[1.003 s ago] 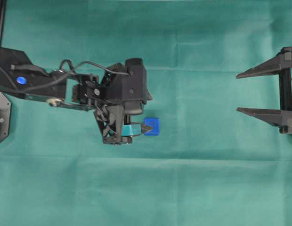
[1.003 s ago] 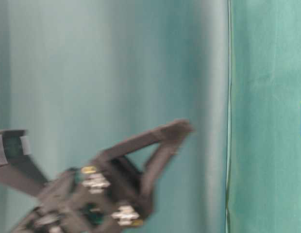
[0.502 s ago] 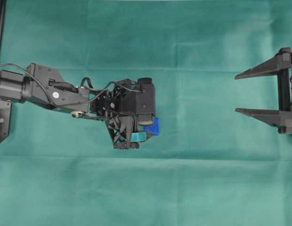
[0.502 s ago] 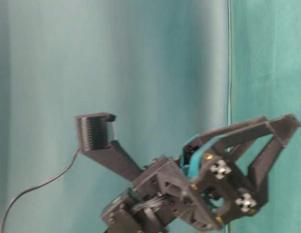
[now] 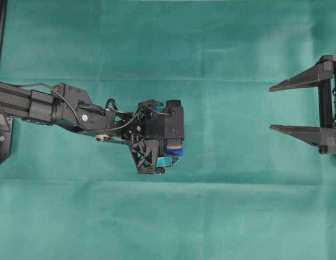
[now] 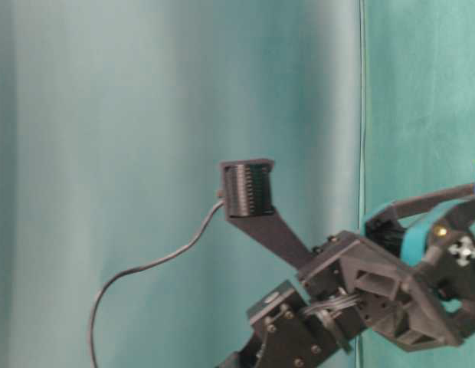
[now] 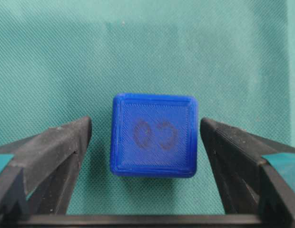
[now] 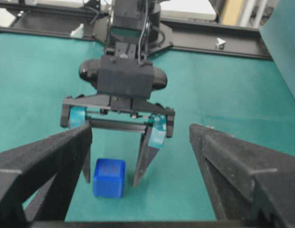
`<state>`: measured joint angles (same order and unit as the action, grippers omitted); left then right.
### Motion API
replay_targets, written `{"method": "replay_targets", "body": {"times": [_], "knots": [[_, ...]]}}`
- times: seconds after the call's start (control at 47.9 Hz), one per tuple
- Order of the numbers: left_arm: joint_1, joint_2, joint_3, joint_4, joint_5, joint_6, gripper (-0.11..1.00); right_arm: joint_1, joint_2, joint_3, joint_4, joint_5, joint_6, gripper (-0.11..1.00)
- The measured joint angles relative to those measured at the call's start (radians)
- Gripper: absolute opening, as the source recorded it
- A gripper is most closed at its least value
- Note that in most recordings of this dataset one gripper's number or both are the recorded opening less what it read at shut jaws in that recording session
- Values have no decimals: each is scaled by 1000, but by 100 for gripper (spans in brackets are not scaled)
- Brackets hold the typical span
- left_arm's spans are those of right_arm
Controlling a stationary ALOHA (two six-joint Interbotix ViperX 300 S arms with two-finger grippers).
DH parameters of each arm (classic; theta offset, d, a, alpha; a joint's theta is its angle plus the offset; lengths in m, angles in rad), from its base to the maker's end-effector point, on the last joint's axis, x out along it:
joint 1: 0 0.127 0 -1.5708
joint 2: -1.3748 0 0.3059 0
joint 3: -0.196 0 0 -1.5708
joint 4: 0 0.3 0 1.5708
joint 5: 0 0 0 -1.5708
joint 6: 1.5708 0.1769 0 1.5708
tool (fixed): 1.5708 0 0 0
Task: Handover the blue block to the right arm after grasping it with the left arm, then place it in the designated position.
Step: 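Lift the blue cube with the left gripper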
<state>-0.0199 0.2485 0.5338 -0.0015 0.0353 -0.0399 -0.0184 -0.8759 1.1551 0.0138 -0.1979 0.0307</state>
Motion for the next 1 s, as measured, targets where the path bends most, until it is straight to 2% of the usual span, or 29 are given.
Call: {"method": "replay_targets", "body": {"times": [0.293, 0.355, 0.502, 1.003], "knots": [[0, 5, 0, 0, -12, 0, 96, 0, 0, 0, 0, 0, 0, 94], [0, 6, 0, 2, -12, 0, 86, 0, 0, 0, -2, 2, 0, 94], [0, 5, 0, 0, -14, 2, 46, 0, 0, 0, 0, 0, 0, 94], [2, 6, 0, 0, -12, 0, 47, 0, 3, 0, 0, 5, 0, 94]]}}
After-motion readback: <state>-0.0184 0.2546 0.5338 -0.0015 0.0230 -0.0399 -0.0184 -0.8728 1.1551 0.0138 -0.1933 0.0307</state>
